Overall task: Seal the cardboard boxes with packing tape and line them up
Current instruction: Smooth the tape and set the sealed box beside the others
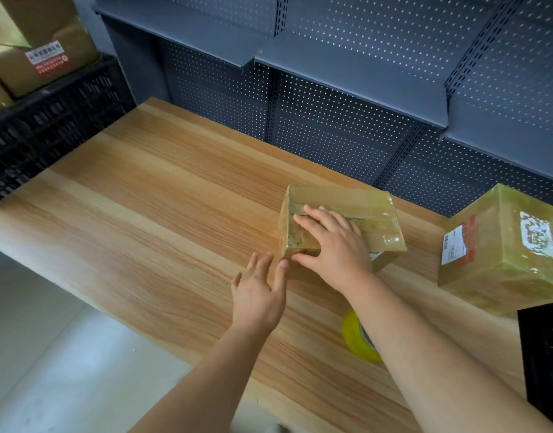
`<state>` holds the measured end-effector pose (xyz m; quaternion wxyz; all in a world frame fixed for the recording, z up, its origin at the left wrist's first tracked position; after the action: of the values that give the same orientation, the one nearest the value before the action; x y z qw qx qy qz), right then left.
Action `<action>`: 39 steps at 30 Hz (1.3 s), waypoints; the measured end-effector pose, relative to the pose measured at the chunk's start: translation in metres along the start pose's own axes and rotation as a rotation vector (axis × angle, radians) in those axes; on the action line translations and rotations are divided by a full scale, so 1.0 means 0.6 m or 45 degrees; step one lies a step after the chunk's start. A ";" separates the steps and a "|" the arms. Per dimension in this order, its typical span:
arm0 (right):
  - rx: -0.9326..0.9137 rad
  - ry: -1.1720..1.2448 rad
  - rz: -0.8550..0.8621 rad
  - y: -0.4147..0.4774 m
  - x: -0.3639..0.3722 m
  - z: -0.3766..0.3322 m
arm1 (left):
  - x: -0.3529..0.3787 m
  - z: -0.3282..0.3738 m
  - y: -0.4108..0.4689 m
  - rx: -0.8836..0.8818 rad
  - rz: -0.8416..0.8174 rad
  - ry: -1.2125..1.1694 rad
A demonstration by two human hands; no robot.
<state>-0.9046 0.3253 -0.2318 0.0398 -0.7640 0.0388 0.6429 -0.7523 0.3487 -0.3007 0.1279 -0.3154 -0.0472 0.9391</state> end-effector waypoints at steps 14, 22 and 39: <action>0.048 0.060 0.000 0.003 0.001 0.001 | 0.009 0.087 0.041 0.279 -0.092 -0.345; 0.033 0.050 -0.032 0.000 0.001 0.002 | 0.027 -0.014 0.016 0.109 -0.404 0.086; 0.012 0.021 -0.022 0.000 0.002 0.004 | -0.098 0.077 0.116 0.889 0.029 0.407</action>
<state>-0.9066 0.3253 -0.2334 0.0485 -0.7695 0.0354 0.6359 -0.7497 0.2656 -0.2415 0.2228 -0.3959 0.2995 0.8390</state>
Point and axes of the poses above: each hand's wrist, its own y-axis towards the middle knuckle, its own x-axis out of the palm, z = x × y, the point moved 9 cm from there along y, towards the middle knuckle, and after that the axes turned 5 degrees about x, right-handed, at the moved point
